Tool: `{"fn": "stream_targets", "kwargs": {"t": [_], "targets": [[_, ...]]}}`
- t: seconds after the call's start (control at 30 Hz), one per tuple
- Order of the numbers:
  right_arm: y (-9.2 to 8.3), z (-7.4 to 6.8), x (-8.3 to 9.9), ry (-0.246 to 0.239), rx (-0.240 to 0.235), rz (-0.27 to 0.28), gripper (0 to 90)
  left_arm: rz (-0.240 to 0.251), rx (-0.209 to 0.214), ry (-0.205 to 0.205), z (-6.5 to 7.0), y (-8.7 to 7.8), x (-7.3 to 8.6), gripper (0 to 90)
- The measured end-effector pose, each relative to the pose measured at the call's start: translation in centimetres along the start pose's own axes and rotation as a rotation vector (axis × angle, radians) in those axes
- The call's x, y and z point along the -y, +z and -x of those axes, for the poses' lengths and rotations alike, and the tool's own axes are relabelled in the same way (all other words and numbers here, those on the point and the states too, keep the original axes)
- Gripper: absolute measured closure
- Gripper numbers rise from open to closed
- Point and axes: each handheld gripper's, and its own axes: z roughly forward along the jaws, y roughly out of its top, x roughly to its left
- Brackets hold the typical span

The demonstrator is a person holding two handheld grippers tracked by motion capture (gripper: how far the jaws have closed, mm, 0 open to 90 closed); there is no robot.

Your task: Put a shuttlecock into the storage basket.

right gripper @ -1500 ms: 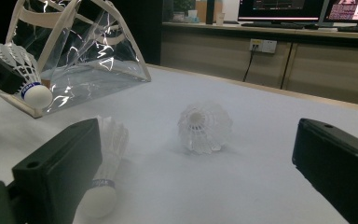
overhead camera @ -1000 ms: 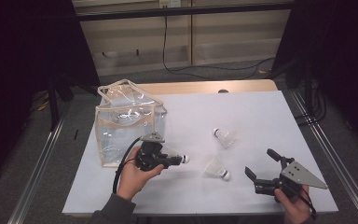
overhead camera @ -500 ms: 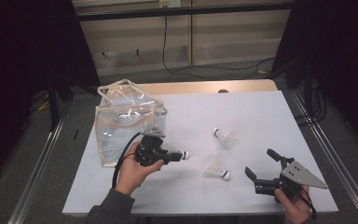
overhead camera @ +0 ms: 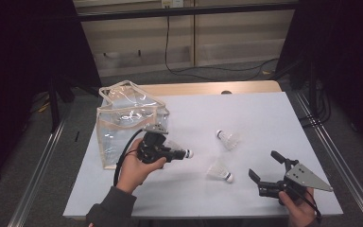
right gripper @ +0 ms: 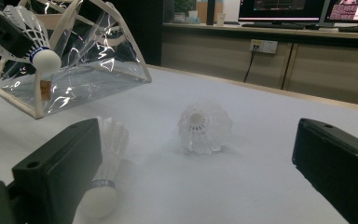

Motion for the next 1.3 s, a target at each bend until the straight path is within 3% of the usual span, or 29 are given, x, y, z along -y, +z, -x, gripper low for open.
{"fn": "stream_targets", "kwargs": {"t": [0.53,1.3], "targets": [[0.0,-0.1,0.0,-0.002,-0.002,-0.002,1.2,-0.009,-0.012,0.025,0.4,-0.7,-2.1,86.6],[0.0,0.0,0.0,-0.003,-0.002,0.001,1.2,0.014,-0.017,0.015,0.2,-1.7,-4.6,86.6]]}}
